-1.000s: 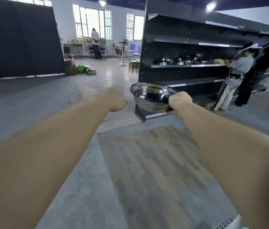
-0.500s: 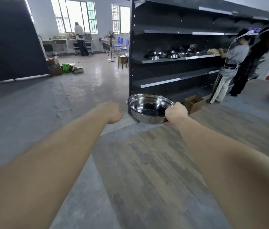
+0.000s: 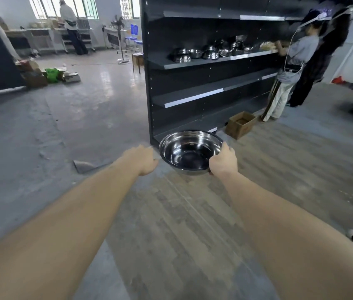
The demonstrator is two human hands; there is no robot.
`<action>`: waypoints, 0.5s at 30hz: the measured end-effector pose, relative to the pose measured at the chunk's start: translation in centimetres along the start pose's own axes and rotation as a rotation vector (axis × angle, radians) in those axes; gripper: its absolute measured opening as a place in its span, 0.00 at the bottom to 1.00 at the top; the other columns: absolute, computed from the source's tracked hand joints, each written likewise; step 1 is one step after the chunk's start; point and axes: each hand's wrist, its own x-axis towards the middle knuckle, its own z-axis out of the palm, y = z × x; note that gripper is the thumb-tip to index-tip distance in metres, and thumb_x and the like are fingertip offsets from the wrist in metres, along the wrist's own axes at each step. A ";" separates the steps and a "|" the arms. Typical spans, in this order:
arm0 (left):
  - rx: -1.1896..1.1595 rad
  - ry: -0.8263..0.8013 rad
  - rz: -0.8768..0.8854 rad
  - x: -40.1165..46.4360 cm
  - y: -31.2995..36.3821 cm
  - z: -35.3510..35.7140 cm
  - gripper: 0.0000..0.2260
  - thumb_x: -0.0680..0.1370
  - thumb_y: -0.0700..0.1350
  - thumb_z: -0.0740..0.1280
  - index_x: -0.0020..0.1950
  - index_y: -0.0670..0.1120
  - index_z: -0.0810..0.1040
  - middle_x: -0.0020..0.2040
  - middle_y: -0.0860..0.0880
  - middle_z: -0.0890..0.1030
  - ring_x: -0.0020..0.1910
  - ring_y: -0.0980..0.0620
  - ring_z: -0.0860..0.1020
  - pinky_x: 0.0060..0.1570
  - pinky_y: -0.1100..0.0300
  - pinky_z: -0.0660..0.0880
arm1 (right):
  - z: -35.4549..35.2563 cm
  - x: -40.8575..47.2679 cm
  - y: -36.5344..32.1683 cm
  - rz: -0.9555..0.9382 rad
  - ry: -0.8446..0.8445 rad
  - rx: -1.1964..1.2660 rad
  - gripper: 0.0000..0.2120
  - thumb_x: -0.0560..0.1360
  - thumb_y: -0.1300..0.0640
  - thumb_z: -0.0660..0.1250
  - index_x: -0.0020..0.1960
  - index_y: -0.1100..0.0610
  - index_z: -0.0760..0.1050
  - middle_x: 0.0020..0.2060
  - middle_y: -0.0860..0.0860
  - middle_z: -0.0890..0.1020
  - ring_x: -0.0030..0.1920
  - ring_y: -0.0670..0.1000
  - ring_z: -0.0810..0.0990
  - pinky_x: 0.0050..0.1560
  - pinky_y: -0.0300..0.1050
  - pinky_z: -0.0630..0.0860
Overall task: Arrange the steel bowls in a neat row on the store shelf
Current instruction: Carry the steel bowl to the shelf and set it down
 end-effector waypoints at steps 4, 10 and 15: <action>0.006 0.018 0.015 7.6 -0.3 0.3 0.20 0.81 0.52 0.55 0.69 0.44 0.69 0.66 0.40 0.72 0.63 0.38 0.73 0.58 0.47 0.72 | 2.9 6.3 -0.3 0.012 0.007 -0.001 0.29 0.71 0.68 0.58 0.72 0.57 0.65 0.70 0.56 0.68 0.65 0.60 0.72 0.61 0.49 0.71; -0.015 -0.020 0.071 21.7 -1.8 1.1 0.22 0.81 0.55 0.55 0.72 0.46 0.67 0.69 0.42 0.70 0.65 0.39 0.72 0.59 0.47 0.72 | 8.3 16.9 -1.7 0.053 0.010 -0.011 0.33 0.69 0.70 0.59 0.73 0.55 0.65 0.70 0.55 0.69 0.66 0.61 0.72 0.61 0.59 0.76; -0.012 -0.055 0.079 32.5 -3.3 -1.4 0.20 0.80 0.53 0.56 0.68 0.45 0.69 0.66 0.41 0.72 0.62 0.39 0.74 0.55 0.49 0.72 | 11.2 25.4 -4.5 0.083 -0.013 -0.010 0.33 0.70 0.69 0.58 0.74 0.55 0.64 0.70 0.56 0.68 0.64 0.62 0.72 0.57 0.61 0.78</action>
